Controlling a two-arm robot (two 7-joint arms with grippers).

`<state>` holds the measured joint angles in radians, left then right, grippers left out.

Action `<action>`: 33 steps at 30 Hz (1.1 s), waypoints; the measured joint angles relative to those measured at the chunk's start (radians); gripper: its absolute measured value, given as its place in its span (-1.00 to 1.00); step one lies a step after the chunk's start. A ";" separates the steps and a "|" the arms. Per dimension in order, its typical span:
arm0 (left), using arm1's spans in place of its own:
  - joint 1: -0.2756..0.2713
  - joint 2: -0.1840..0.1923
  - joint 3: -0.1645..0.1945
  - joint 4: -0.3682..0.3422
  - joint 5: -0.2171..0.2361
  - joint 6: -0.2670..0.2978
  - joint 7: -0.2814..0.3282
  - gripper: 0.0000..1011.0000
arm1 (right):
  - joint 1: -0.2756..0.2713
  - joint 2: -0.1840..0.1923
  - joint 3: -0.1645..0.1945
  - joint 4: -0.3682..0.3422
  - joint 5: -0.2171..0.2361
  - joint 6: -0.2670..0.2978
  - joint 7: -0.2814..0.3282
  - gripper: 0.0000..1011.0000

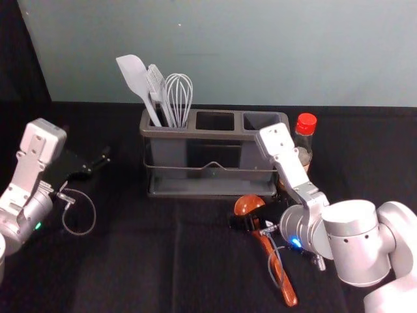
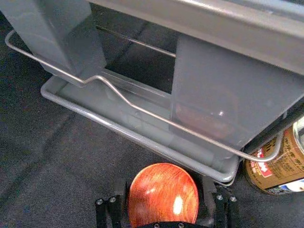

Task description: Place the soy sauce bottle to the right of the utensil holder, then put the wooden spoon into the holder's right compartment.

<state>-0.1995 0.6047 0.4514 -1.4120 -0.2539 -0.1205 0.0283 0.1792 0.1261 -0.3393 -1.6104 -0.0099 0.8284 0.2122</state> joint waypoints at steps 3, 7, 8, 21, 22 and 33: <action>0.000 0.000 0.000 0.000 0.000 0.000 0.000 0.99 | 0.001 -0.002 0.002 0.004 -0.006 -0.001 0.005 0.98; 0.000 0.000 0.000 0.000 0.000 0.000 0.000 0.99 | 0.003 -0.004 0.001 0.006 -0.017 -0.003 0.010 0.91; 0.000 0.000 0.000 0.000 0.000 0.000 0.000 0.99 | 0.003 -0.005 0.001 0.006 -0.020 -0.002 0.011 0.88; 0.000 0.000 0.000 0.000 0.000 0.000 0.000 0.99 | -0.007 -0.005 0.012 -0.023 -0.046 0.012 0.039 0.66; 0.000 0.000 0.000 0.000 0.000 0.000 0.000 0.99 | -0.010 -0.003 0.013 -0.029 -0.047 0.013 0.042 0.66; 0.000 0.000 0.000 0.000 0.000 0.000 0.000 0.99 | -0.059 0.051 0.029 -0.138 -0.046 0.028 0.119 0.66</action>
<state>-0.1995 0.6047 0.4514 -1.4120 -0.2539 -0.1205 0.0283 0.1207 0.1770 -0.3103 -1.7482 -0.0562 0.8566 0.3311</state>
